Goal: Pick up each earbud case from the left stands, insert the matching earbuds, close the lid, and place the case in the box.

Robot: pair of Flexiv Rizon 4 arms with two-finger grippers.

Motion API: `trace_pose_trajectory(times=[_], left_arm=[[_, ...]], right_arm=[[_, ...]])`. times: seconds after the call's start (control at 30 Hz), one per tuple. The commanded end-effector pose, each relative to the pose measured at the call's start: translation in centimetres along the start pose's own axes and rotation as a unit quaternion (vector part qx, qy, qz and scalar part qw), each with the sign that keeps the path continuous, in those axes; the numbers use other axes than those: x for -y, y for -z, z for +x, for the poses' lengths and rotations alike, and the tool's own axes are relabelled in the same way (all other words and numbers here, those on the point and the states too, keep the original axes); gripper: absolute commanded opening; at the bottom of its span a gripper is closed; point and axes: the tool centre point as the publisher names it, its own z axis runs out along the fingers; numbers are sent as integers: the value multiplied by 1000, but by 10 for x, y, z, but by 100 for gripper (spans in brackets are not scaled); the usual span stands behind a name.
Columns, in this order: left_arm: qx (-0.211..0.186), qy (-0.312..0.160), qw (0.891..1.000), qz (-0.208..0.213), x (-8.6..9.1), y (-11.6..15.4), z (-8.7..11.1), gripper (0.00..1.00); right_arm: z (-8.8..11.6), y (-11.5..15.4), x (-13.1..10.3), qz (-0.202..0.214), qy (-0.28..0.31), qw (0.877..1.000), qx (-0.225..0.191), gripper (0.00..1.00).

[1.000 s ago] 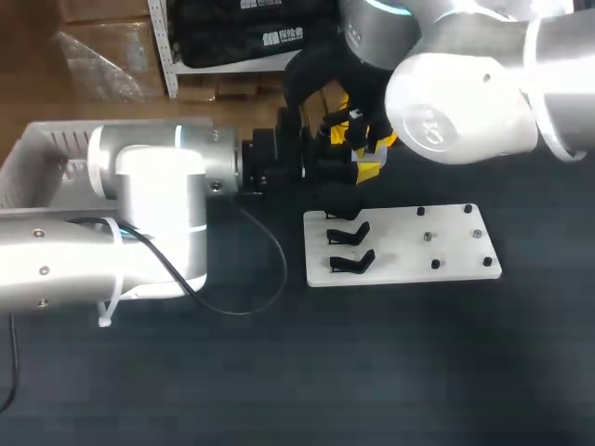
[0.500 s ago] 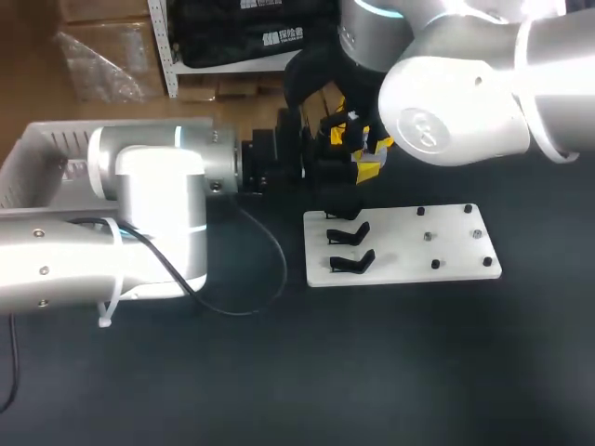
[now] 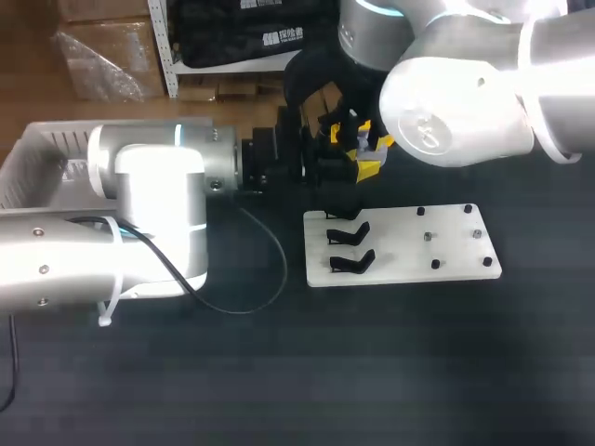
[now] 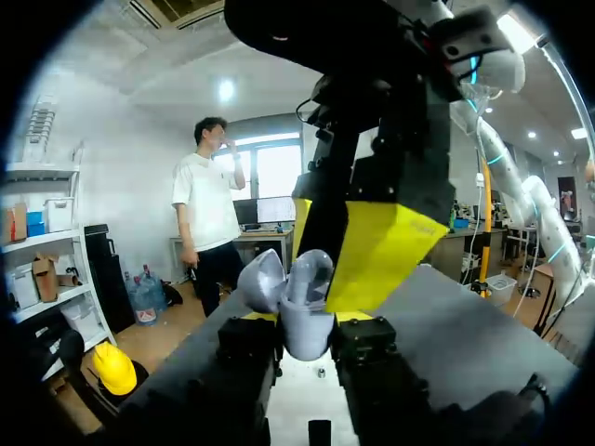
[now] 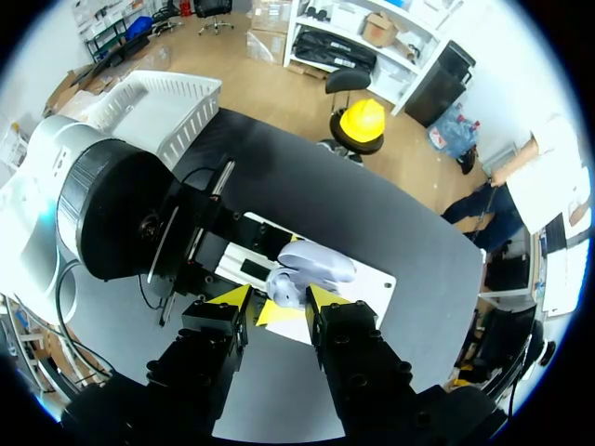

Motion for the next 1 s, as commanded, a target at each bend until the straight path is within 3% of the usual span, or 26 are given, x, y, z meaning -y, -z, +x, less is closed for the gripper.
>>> trace_pose_trajectory(times=[0.03,0.3,0.53,0.77,1.0], left_arm=[[3,-3,1000,-6,3,0,2,0],[3,-3,1000,-6,3,0,2,0],[3,-3,1000,-6,3,0,2,0],[3,-3,1000,-6,3,0,2,0],[3,-3,1000,-6,3,0,2,0]], right_arm=[[3,2,1,1,-2,1000,2,35],[0,16,5,-12,-19,1000,22,34],[-36,23,21,-6,-57,996,68,35],[-64,-7,41,-2,-102,993,60,35],[-65,-26,54,-7,-132,990,51,38]])
